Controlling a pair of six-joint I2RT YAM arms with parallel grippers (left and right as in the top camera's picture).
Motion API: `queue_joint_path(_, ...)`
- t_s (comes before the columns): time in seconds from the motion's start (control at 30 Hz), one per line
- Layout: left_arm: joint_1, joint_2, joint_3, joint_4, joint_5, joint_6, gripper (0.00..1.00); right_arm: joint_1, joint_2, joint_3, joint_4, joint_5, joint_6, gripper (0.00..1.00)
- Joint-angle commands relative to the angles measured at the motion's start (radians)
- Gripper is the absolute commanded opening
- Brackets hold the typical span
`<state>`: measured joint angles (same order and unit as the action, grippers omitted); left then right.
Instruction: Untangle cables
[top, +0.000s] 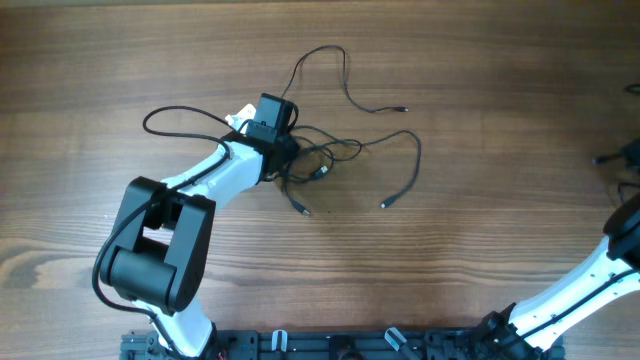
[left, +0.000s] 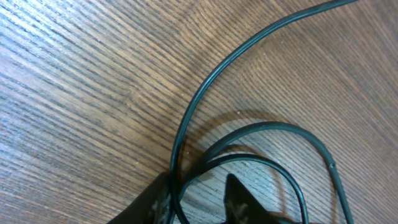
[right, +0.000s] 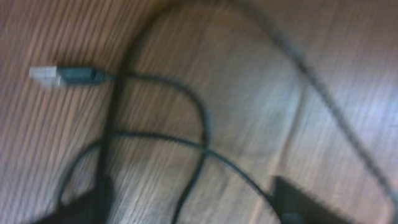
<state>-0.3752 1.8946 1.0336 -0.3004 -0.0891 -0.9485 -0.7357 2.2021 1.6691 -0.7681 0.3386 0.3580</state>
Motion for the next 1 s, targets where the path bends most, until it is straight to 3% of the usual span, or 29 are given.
queue_joint_path(0.0, -0.029, 0.163, -0.112, -0.069, 0.100, -0.002, 0.41, 0.003, -0.039, 0.008, -0.008, -0.076, -0.070, 1.00)
queue_joint_path(0.03, -0.029, 0.163, -0.112, -0.069, 0.100, -0.002, 0.53, 0.003, -0.063, 0.010, -0.008, -0.076, -0.070, 1.00)
queue_joint_path(0.1, -0.029, 0.163, -0.112, -0.069, 0.100, -0.002, 0.88, 0.004, -0.119, 0.018, -0.001, -0.079, -0.070, 1.00)
queue_joint_path(0.2, -0.029, 0.163, -0.112, -0.069, 0.100, -0.002, 0.99, 0.006, -0.239, 0.028, 0.018, -0.103, -0.067, 1.00)
queue_joint_path(0.37, -0.029, 0.163, -0.111, -0.069, 0.100, -0.001, 1.00, 0.013, -0.434, 0.028, -0.019, -0.150, 0.167, 1.00)
queue_joint_path(0.43, -0.023, 0.138, -0.109, -0.070, 0.129, 0.034, 1.00, 0.034, -0.524, 0.028, -0.072, -0.287, 0.247, 1.00)
queue_joint_path(0.57, 0.002, 0.000, -0.077, -0.124, 0.163, 0.082, 1.00, 0.115, -0.572, 0.028, -0.151, -0.550, 0.245, 1.00)
queue_joint_path(0.67, 0.034, -0.189, -0.063, -0.166, 0.163, 0.082, 1.00, 0.248, -0.571, 0.005, -0.219, -0.581, 0.224, 1.00)
queue_joint_path(0.83, 0.094, -0.472, -0.063, -0.199, 0.126, 0.080, 1.00, 0.536, -0.569, -0.108, -0.157, -0.587, -0.082, 1.00)
queue_joint_path(0.87, 0.119, -0.556, -0.063, -0.251, 0.066, 0.031, 1.00, 0.663, -0.565, -0.184, -0.082, -0.634, -0.275, 0.99)
queue_joint_path(0.9, 0.137, -0.599, -0.063, -0.301, 0.008, -0.035, 1.00, 0.727, -0.561, -0.223, -0.053, -0.697, -0.386, 0.93)
queue_joint_path(0.97, 0.174, -0.661, -0.063, -0.393, -0.082, -0.126, 1.00, 0.824, -0.555, -0.275, -0.022, -0.817, -0.547, 0.92)
